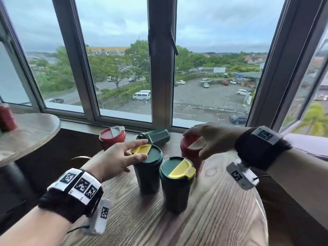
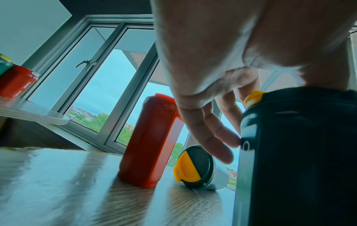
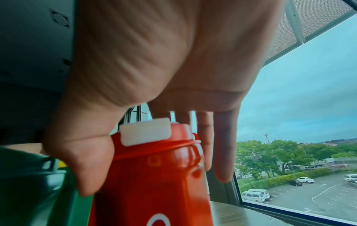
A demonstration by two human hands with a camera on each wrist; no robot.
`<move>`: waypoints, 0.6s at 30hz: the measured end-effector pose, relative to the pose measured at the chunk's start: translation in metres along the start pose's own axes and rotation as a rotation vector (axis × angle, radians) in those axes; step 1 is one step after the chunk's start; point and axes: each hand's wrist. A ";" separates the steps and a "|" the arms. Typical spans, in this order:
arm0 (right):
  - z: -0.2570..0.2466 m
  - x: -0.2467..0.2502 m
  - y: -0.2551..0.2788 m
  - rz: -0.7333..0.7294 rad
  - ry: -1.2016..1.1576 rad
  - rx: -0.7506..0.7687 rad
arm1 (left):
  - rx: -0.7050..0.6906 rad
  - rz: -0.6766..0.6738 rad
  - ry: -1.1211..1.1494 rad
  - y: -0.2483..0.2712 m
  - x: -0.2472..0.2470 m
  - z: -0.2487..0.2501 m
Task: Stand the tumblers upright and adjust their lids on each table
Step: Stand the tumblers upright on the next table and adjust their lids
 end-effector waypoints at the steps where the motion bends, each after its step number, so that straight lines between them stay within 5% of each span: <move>1: -0.003 0.000 0.001 -0.027 0.010 0.005 | -0.012 0.006 -0.025 0.002 0.000 0.002; 6: -0.004 -0.005 0.005 -0.023 -0.032 0.030 | 0.002 0.017 -0.248 0.006 0.008 0.018; 11: -0.001 -0.010 0.007 -0.002 -0.104 0.037 | -0.021 0.168 -0.554 -0.014 0.035 0.063; 18: 0.001 -0.015 0.008 0.016 -0.128 0.054 | -0.007 0.119 -1.072 -0.077 0.042 0.137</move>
Point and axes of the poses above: each hand's wrist, its own y-axis away from the middle knuckle, its own x-axis out of the back of the hand, z = x × y, and after that the axes turned 13 degrees about x, right-handed
